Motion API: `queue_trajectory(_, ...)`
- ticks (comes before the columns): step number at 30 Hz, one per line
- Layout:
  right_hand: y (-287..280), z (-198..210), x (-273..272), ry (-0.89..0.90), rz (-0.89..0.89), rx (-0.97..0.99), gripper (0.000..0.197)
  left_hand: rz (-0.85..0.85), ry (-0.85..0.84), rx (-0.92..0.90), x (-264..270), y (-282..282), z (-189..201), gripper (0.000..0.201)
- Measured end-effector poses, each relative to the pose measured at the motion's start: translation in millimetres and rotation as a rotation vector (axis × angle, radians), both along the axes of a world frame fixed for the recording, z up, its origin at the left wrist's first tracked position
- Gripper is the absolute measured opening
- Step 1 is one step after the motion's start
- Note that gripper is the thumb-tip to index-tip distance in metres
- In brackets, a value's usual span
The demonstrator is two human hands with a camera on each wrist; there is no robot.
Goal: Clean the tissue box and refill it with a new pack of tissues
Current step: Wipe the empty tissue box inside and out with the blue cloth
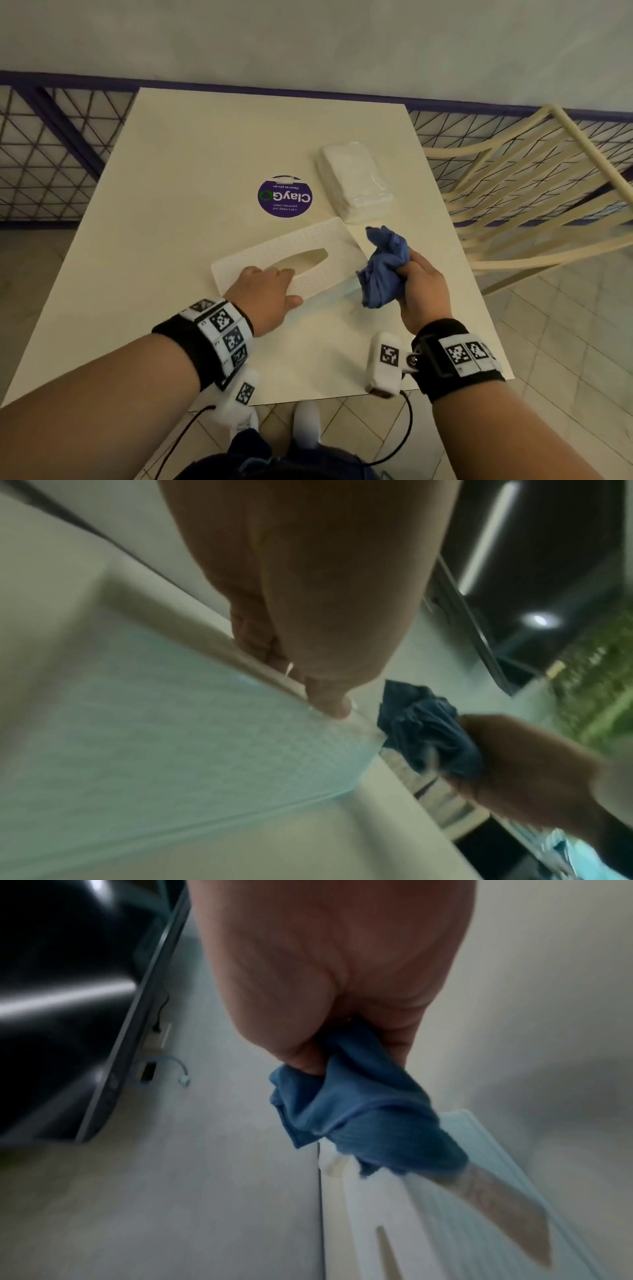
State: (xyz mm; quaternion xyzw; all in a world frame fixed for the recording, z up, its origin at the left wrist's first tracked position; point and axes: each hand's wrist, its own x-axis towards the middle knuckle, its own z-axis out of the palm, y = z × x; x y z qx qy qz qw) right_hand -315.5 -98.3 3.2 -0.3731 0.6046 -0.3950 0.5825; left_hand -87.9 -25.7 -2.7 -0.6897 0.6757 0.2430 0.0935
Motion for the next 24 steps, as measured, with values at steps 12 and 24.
queue_trajectory(12, 28.7, 36.7, 87.6, 0.659, 0.730, -0.525, 0.054, 0.716, 1.256, -0.042, 14.6, -37.0, 31.5, 0.036)
queue_trajectory(24, -39.4, 50.0, 97.0, 0.798, 0.601, -0.533, 0.057, 0.671, 1.468, 0.055, 20.3, -17.8, 35.4, 0.042)
